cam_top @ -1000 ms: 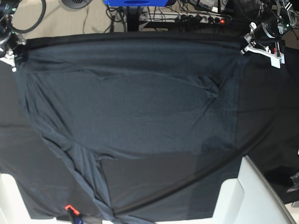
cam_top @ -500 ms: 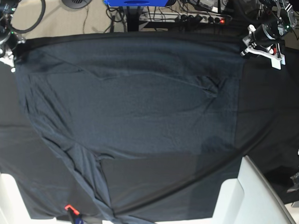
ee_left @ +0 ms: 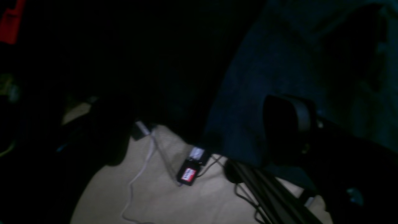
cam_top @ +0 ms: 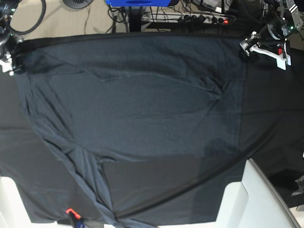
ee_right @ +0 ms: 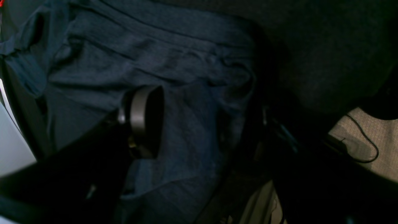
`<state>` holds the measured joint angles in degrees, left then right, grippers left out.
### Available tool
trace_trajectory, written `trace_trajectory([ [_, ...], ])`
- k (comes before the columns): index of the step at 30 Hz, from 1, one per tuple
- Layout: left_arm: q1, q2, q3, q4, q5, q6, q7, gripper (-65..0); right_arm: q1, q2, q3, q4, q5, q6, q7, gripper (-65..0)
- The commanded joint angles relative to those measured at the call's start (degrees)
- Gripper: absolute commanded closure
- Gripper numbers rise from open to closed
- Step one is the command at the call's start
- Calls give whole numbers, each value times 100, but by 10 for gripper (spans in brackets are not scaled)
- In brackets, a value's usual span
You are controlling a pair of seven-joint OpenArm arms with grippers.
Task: Fold the T-shirt properly
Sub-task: 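Hold the shirt edge taut with both grippers, then release the edge and move both grippers out to the shirt sides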
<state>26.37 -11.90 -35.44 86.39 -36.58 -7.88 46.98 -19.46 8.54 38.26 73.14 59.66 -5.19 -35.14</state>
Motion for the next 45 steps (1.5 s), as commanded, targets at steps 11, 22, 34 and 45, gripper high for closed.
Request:
trace_trajectory([
  [11,-39,-133,-997,121,-48,-34,-87,-642,-423,83,521,356,-203,-171,335,-378],
  [22,-470,-634,-1084,825,-65,-280,-78,-640,1019,1665,-991,48,-203,-22,344,-377],
  [34,-699,-634,-1084,763,-39,-1186,-61,-638,3938,1771,-3338,-2994,-2885,2044,986,-377],
  [45,-707,-643,-1093,596,-39,-1186,-61,-638,4527,1331,-3347,-4216,-3746,2062,1303,-375],
])
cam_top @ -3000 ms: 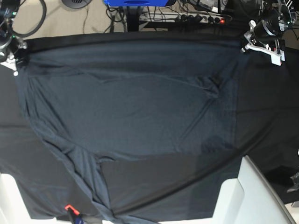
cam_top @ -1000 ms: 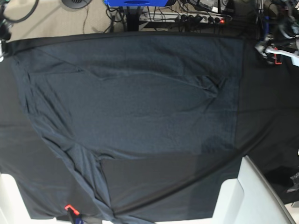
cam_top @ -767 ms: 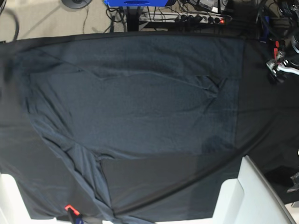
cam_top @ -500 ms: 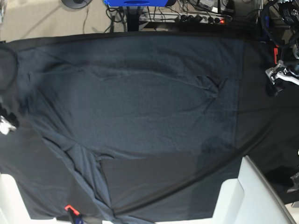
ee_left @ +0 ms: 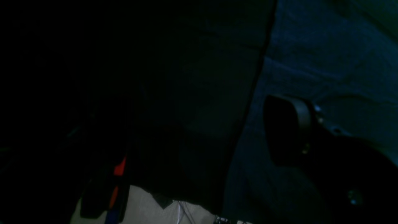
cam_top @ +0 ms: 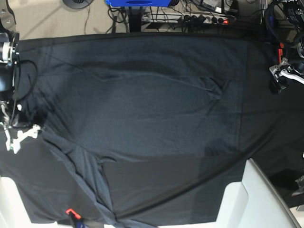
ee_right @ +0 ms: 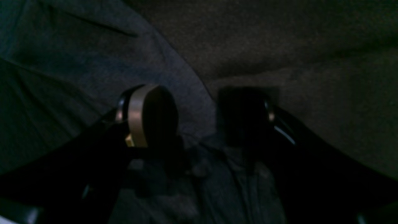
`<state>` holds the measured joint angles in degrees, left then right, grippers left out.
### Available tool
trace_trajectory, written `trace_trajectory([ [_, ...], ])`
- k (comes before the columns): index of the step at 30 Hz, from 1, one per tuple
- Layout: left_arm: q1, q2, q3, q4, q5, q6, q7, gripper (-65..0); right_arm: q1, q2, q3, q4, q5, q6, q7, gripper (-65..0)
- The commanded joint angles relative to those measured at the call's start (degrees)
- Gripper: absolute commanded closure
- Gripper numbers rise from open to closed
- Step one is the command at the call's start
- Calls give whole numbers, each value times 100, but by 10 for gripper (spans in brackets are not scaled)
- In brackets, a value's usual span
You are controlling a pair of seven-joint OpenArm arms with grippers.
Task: Fold the T-shirt properly
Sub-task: 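Release the edge and move both grippers out to the shirt sides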
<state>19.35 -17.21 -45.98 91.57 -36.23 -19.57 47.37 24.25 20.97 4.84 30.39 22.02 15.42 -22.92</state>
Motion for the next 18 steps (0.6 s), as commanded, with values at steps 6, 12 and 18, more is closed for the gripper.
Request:
trace_trajectory([
  [6,-6,-112,-40,78,-74,-16,-100,-638,155,70,21,60,18,1,81,-90],
  [12,-6,-94,-31,78,-74,-16,-100,-638,155,70,30,95,35,1,63,0],
  [18,-6,-94,-31,78,-74,-8,-100,-638,-12,70,39,236,44,1,54,0],
])
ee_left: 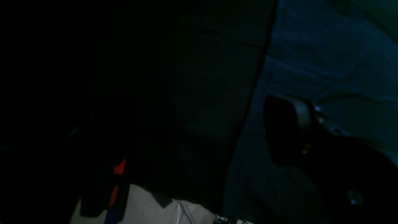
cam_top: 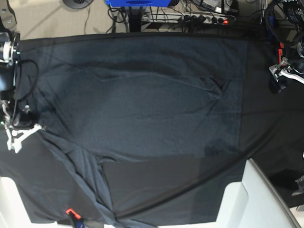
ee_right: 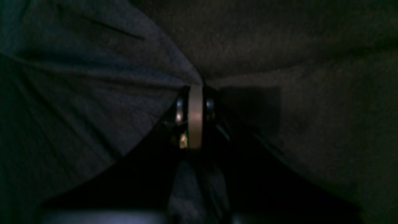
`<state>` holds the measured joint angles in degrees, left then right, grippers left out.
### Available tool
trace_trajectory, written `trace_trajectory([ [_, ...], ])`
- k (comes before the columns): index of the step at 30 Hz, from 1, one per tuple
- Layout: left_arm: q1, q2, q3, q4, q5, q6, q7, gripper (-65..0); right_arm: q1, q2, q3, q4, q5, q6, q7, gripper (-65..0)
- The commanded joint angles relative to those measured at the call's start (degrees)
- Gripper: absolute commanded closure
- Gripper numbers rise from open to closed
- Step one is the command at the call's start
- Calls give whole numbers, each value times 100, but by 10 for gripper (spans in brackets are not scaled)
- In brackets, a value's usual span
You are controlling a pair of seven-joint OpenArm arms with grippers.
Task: Fold the T-shirt properly
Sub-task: 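Release the edge and move both grippers out to the shirt sides, then lower the right gripper onto the shirt side edge and pinch it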
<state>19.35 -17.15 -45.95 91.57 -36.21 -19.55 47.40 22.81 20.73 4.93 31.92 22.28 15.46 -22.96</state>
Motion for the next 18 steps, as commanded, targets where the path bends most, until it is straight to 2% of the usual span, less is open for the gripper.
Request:
trace_trajectory([
  [1,-6,-101,-33,78,-76,-10,-102,-638,9,94,30,285,27,-4,59,0],
  [5,-6,-109,-33,78,-76,-1,-102,-638,-536,76,39,1296,35,-4,32,0],
  [8,-15,-109,-33,78,-76,-1,-102,-638,-843,50,127,1937,194,-4,-302,0],
  [11,-15,-109,-33,78,-76,-1,-102,-638,-1177,32,549,2518,440,-4,-557,0],
  [18,-15,-109,-33,78,-76,-1,-102,-638,-1749,-3,1032,3529,466,-4,-1295,0],
])
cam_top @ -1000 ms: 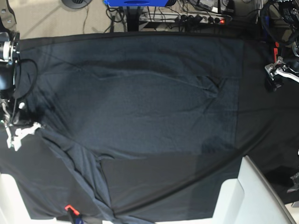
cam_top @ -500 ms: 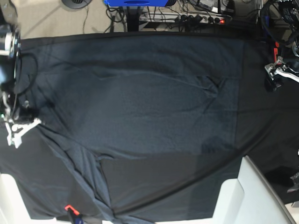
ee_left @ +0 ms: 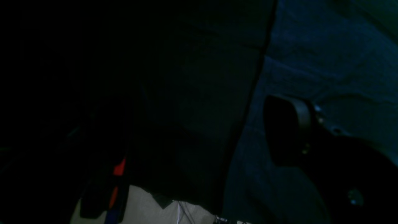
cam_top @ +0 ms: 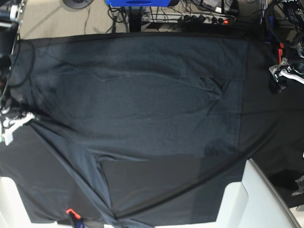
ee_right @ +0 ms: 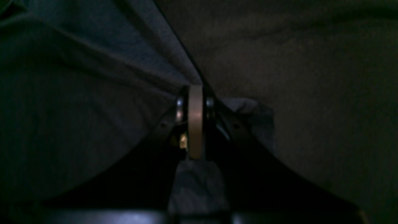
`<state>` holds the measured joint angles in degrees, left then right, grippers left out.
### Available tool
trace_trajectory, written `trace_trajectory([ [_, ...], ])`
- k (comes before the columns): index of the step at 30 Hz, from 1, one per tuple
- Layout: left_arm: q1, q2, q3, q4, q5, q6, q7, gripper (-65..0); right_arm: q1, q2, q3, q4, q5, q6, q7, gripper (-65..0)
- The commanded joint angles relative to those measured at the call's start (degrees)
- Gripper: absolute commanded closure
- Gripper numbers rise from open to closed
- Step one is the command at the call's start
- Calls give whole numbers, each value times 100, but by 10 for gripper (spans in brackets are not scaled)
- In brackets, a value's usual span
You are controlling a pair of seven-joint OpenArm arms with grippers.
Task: Fold the T-shirt properly
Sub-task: 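Lower the right gripper onto the shirt side edge and pinch it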
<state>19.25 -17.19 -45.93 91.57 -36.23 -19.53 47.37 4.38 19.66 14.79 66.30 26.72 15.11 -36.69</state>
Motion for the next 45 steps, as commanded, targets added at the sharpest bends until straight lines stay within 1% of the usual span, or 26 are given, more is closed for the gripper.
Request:
trace_trajectory([
  [1,-4,-105,-35,78,-74,-3,-100,-638,15,96,82,205,22,31,16,0],
  [4,-4,-105,-35,78,-74,-3,-100,-638,-179,-36,205,425,22,31,-213,0],
  [6,-12,-105,-35,78,-74,-3,-100,-638,-258,-54,240,477,22,31,-318,0],
  [9,-74,-105,-35,69,-74,-3,-100,-638,-337,-159,240,442,14,31,-344,0],
  [13,-83,-105,-35,69,-74,-3,-100,-638,-381,-186,240,433,22,5,-353,-5],
  [14,-83,-105,-35,69,-74,-3,-100,-638,-381,-212,240,433,22,-4,-424,-30],
  [15,-83,-105,-35,69,-74,-3,-100,-638,-381,-221,240,469,22,-4,-555,-71],
  [16,-83,-105,-35,69,-74,-3,-100,-638,-381,-221,249,513,22,-4,-670,-135],
  [18,-83,-105,-35,69,-74,-3,-100,-638,-390,-247,249,750,22,-4,-731,-252],
  [19,-83,-105,-35,69,-74,-3,-100,-638,-399,-283,249,899,22,-4,-758,-302],
  [20,-83,-105,-35,69,-74,-3,-100,-638,-399,-300,249,1066,14,-4,-766,-338],
  [21,-83,-105,-35,69,-74,-3,-100,-638,-416,-309,249,1216,14,-4,-766,-350],
  [24,-83,-105,-35,69,-74,-3,-100,-638,-355,-362,196,1444,-21,-4,-766,-348],
  [26,-83,-105,-35,69,-74,-3,-100,-638,15,-362,117,1277,-30,-4,-819,-348],
  [29,-100,-105,-35,69,-74,-3,-100,-638,586,-318,-481,600,-48,-4,-872,-348],
  [31,-100,-105,-35,69,-74,-3,-100,-638,920,-318,-841,196,-364,-4,-854,-348],
  [33,-100,-105,-35,69,-74,-3,-100,-638,1210,-388,-1096,-156,-883,-4,-846,-348],
  [34,-100,-105,-35,69,-74,-3,-100,-638,1333,-485,-1167,-323,-1120,-4,-793,-348],
  [36,-92,-105,-35,61,-74,-3,-100,-638,1491,-643,-1131,-551,-1498,-4,-617,-348],
  [38,-83,-105,-44,43,-74,-12,-100,-638,1632,-696,-1096,-833,-1841,-4,-494,-348],
  [41,-100,-105,-53,-142,-74,-21,-100,-638,1843,-757,-1087,-1316,-2131,-4,-362,-348],
  [45,-109,-105,-53,-265,-74,-21,-109,-638,2019,-775,-1079,-1870,-2219,-4,-2,-348],
])
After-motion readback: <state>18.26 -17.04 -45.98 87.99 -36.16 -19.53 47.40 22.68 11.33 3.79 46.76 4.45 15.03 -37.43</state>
